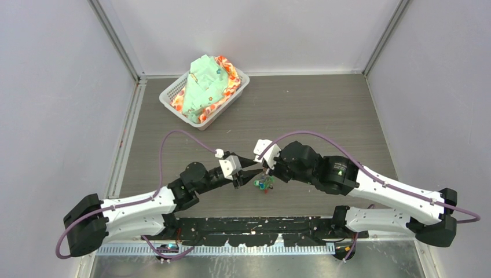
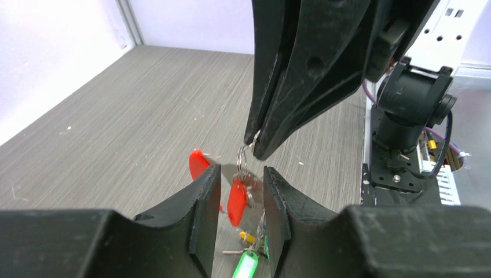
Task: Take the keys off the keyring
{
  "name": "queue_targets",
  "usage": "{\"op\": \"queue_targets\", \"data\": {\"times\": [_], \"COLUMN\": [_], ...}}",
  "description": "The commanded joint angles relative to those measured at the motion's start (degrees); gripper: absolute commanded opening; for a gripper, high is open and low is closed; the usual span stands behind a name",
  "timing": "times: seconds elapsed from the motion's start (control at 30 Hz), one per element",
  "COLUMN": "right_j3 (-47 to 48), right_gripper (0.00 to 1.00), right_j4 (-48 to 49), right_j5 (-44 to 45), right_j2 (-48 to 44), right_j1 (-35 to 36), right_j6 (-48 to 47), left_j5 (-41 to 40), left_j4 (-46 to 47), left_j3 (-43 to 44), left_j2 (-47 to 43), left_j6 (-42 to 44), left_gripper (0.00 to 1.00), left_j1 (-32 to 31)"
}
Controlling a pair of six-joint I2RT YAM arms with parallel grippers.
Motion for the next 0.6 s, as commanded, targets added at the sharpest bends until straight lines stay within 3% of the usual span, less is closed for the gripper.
{"op": "queue_targets", "data": {"times": [0.0,0.57], "right_j3": [1.0,2.9], "right_gripper": [0.01,0.01], "right_j4": [5.9,4.5], "right_j5": [-0.6,1.7], "right_j2": [-1.9,-1.5], "right_j1": [1.0,3.7], "right_j6": [-2.2,-2.7], "left_j5": [2.9,2.5], "left_j4": [0.9,-0.4], "left_j3": [3.2,4.3], "left_j2": [-0.9,1.8], "left_j6": [-0.8,-1.3], "left_gripper": [0.35,0.34], "left_j1": [0.2,0.2]}}
